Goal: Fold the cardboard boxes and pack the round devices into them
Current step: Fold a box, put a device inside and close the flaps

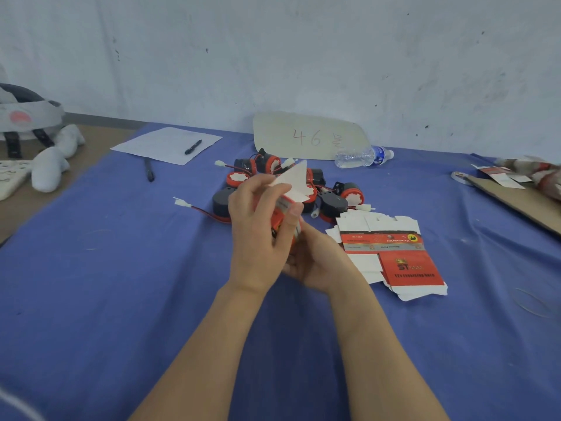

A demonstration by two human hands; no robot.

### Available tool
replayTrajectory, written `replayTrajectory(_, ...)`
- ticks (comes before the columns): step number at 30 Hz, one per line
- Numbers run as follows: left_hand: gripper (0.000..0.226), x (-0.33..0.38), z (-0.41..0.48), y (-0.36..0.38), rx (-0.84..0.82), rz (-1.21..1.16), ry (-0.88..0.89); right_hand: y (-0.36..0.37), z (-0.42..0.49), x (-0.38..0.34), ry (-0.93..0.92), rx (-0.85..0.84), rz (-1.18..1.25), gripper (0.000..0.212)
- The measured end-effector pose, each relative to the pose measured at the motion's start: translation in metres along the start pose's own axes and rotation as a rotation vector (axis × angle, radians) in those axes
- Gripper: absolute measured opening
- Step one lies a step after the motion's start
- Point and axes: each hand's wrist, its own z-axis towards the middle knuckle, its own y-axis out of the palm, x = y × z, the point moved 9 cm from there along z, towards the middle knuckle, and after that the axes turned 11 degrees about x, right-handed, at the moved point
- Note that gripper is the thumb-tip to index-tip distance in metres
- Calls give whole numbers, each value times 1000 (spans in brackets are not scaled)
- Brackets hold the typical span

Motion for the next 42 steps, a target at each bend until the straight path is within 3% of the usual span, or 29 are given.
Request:
replayTrajectory(4,43,-2,-3,4,-32,-8,-4,5,-4,-1,34,-87,54,47)
replayTrajectory(7,55,-23,-7,13,-150,97,-106,-11,4,-15,-97,48,199,33)
replayTrajectory(11,51,-52,-19,21,-225,78,-344,-29,-3,-49,-621,390,-302,27)
replayTrajectory(14,13,-64,-21,7,-40,50,-530,-16,-9,-53,-784,382,-467,35)
replayTrajectory(16,25,-73,-21,-5,98,26,-660,-15,-7,-53,-794,399,-513,38)
replayTrajectory(18,31,-87,-26,-5,129,-47,-796,-21,-6,-53,-781,463,-508,35)
replayTrajectory(24,22,-77,-42,33,-85,-470,-1030,-50,11,-35,-433,561,-205,29)
replayTrajectory(26,11,-72,-45,38,-126,-466,-1032,-52,12,-34,-395,548,-142,27)
replayTrajectory(29,42,-62,-38,40,-202,-462,-867,-56,7,-45,-481,594,-203,30)
replayTrajectory(33,54,-38,-36,46,-441,-352,-598,-58,4,-58,-534,634,-311,40)
replayTrajectory(35,43,-44,-23,34,-326,-249,-555,-54,6,-55,-466,572,-200,50)
replayTrajectory(37,37,-59,-7,6,-31,-176,-601,-45,8,-57,-480,530,-128,53)
replayTrajectory(40,49,-90,-4,-43,480,-183,-768,-17,8,-65,-671,594,-500,32)
replayTrajectory(42,48,-103,-13,-60,661,-207,-867,21,15,-61,-806,503,-811,37)
